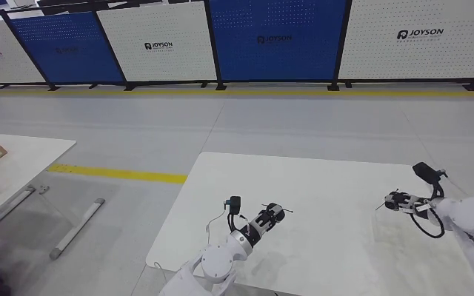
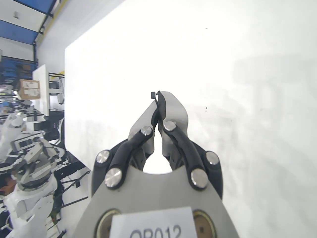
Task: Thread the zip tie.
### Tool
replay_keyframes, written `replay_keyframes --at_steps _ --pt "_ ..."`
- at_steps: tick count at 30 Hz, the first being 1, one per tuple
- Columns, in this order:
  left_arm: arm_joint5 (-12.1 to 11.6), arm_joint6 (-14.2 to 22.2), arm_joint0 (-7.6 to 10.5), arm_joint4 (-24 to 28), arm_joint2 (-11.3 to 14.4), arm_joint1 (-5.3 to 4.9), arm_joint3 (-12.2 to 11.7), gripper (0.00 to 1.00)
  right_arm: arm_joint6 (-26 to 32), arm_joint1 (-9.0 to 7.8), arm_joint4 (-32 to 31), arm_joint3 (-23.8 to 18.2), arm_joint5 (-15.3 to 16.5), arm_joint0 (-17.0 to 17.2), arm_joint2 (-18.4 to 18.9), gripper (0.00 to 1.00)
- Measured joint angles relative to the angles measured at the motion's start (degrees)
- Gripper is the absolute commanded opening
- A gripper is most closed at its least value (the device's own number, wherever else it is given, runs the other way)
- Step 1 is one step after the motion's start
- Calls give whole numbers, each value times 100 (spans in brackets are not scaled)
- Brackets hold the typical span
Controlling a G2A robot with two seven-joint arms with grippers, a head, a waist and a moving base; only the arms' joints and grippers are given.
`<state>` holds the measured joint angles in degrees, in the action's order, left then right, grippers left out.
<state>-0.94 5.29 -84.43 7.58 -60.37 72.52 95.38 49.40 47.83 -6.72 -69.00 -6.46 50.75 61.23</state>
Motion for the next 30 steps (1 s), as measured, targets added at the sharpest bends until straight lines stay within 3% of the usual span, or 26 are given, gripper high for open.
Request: replay_keyframes --at_steps 5,20,23,27,30 --pt "0 0 0 0 0 0 0 0 -66 -132 105 -610 262 652 418 0" --pt "0 0 0 0 0 0 0 0 -170 -126 136 -640 309 699 443 0" --pt "0 0 0 0 0 0 0 0 -492 -152 333 -836 682 1019 651 0" --pt "0 0 0 0 0 0 0 0 -771 -248 625 -1251 1379 1760 1126 0" --pt "0 0 0 0 0 0 0 0 -934 -295 707 -1640 1718 2302 1388 0"
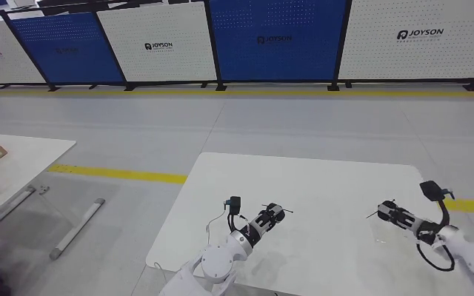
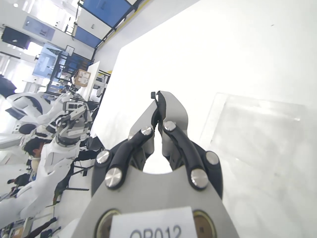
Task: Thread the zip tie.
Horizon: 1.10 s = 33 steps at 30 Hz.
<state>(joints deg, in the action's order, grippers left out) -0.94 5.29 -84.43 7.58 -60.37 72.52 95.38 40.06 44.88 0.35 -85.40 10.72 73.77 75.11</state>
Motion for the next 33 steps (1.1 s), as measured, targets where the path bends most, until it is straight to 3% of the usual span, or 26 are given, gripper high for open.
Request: replay_keyframes --at_steps 5,22,28,33 --pt "0 0 0 0 0 0 0 0 -256 -32 -201 -553 224 679 186 0" --pt "3 -2 6 -30 9 0 -3 0 -427 -17 -262 -580 178 721 206 0" --pt "101 -43 84 -805 176 -15 208 0 -1523 57 -575 -824 51 1034 239 0" --pt "320 255 129 -1406 363 -39 450 0 -1883 105 -568 -1084 -47 1310 272 0"
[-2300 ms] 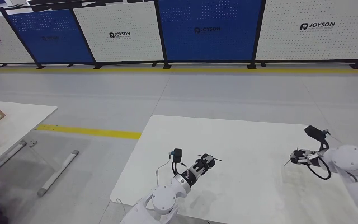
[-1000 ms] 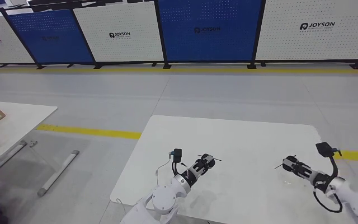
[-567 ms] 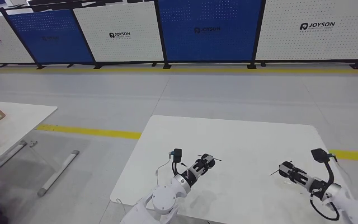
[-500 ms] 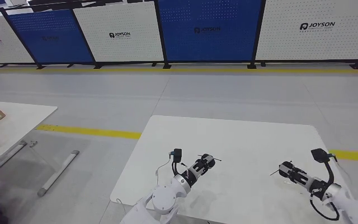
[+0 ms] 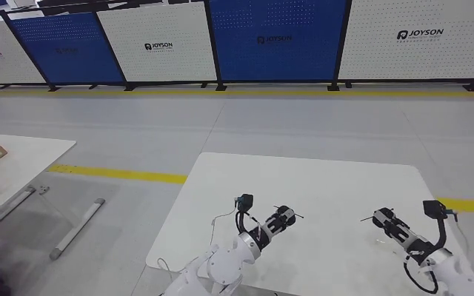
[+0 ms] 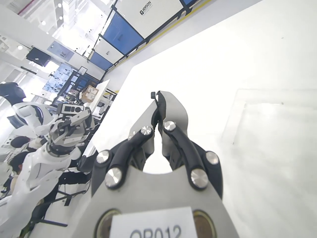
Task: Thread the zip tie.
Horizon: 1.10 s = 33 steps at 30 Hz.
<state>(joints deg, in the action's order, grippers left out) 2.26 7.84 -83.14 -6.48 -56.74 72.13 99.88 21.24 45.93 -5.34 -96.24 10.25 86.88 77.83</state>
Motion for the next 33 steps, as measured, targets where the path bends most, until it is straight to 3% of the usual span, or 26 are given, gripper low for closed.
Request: replay_keyframes --at_steps 4,17,22,27,29,33 --pt "156 7 57 -216 130 13 52 0 51 8 -81 -40 -70 2 -37 0" --pt "154 -11 57 -204 133 16 52 0 48 8 -76 -37 -65 1 -34 0" --pt "328 -408 147 -695 406 70 31 0 48 8 -76 -37 -65 1 -34 0" --pt "518 -778 353 -798 725 181 -72 0 48 8 -77 -37 -65 1 -34 0" --pt "577 -997 390 -828 772 208 -102 0 48 8 -77 -37 -65 1 -34 0" --pt "578 -978 387 -825 770 207 -100 0 48 8 -77 -37 -65 1 -34 0"
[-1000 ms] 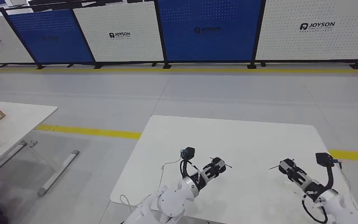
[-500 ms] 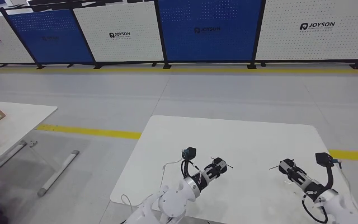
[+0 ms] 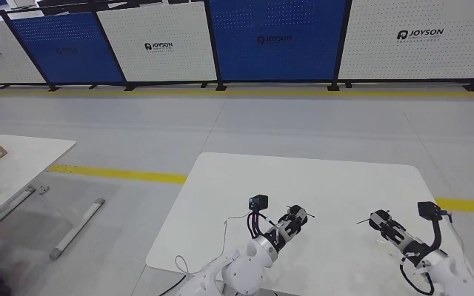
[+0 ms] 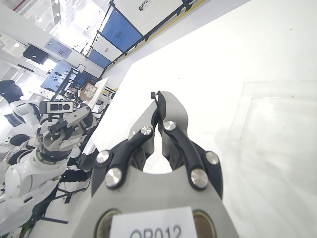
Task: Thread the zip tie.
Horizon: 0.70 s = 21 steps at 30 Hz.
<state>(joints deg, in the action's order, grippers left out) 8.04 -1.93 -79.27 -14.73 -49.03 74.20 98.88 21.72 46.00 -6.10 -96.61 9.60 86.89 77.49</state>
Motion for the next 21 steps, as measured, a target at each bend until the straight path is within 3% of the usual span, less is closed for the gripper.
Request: replay_keyframes --at_steps 3,8,12,16,21 --pt "-1 1 0 1 0 0 0 0 -147 17 -11 -56 119 31 14 0" --pt "-1 0 0 1 0 0 0 0 -689 69 -139 -209 1004 239 29 0" --pt "-1 0 0 1 0 0 0 0 -882 131 -73 -359 988 182 -93 0" --pt "-1 0 0 1 0 0 0 0 -601 185 94 -152 984 -59 -322 0" --pt "-1 0 0 1 0 0 0 0 -597 184 92 -151 984 -48 -319 0"
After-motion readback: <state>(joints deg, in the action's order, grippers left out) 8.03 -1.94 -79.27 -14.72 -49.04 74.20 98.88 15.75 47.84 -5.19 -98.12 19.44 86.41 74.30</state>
